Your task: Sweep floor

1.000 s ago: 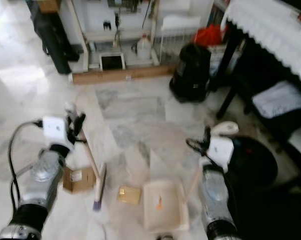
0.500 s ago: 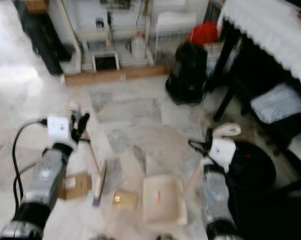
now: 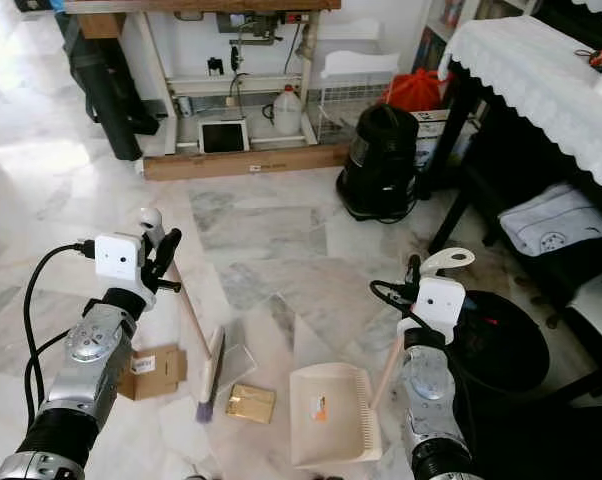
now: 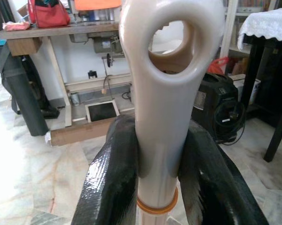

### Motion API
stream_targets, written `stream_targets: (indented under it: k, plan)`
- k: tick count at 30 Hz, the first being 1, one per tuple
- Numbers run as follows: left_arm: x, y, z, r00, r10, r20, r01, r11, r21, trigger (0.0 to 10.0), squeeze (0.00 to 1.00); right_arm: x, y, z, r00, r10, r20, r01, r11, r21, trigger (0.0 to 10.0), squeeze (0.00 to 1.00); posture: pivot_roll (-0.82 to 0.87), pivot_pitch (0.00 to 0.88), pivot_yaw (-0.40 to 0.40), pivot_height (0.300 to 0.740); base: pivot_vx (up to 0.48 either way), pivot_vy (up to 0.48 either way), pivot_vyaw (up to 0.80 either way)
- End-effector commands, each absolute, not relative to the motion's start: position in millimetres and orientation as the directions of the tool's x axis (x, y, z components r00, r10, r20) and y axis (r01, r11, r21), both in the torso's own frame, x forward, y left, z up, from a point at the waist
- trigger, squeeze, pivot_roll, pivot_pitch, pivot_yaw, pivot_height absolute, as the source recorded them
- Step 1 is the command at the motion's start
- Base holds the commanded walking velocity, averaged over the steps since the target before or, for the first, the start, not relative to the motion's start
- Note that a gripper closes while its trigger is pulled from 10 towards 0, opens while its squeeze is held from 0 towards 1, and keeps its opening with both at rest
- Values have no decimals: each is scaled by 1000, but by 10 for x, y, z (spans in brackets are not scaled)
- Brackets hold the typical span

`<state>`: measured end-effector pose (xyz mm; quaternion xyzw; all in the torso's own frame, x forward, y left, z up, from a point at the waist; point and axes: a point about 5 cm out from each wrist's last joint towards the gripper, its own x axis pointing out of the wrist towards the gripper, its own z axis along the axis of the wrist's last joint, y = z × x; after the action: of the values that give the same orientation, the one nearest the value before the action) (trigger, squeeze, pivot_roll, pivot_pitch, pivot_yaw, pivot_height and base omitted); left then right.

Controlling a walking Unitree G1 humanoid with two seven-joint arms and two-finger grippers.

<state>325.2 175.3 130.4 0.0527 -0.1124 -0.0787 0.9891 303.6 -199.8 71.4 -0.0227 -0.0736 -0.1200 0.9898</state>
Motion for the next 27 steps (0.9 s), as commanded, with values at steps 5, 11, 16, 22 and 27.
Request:
stream_targets:
  k: [5, 11, 16, 22, 27]
  plan:
    - [3277, 1708, 1392, 952, -176, 250, 148, 981, 128, 10000, 0, 3069, -2010, 776, 956, -233, 177, 240, 971, -21, 10000, 0, 130, 110, -49, 740, 110, 0, 0]
    - [3282, 1699, 1406, 951, -174, 254, 146, 981, 124, 10000, 0, 3059, -2030, 771, 956, -233, 176, 242, 970, -28, 10000, 0, 127, 124, -52, 740, 297, 0, 0]
    - [3272, 1705, 1399, 952, -168, 254, 140, 982, 124, 10000, 0, 3047, -2035, 758, 957, -234, 171, 242, 970, -29, 10000, 0, 129, 129, -53, 740, 296, 0, 0]
    - [3273, 1713, 1403, 953, -162, 255, 134, 983, 125, 10000, 0, 3058, -2024, 763, 958, -229, 170, 237, 971, -29, 10000, 0, 130, 140, -56, 740, 299, 0, 0]
    - [3281, 1713, 1416, 953, -157, 261, 129, 984, 122, 10000, 0, 3067, -2025, 768, 959, -227, 169, 234, 972, -28, 10000, 0, 128, 147, -57, 740, 0, 0, 0]
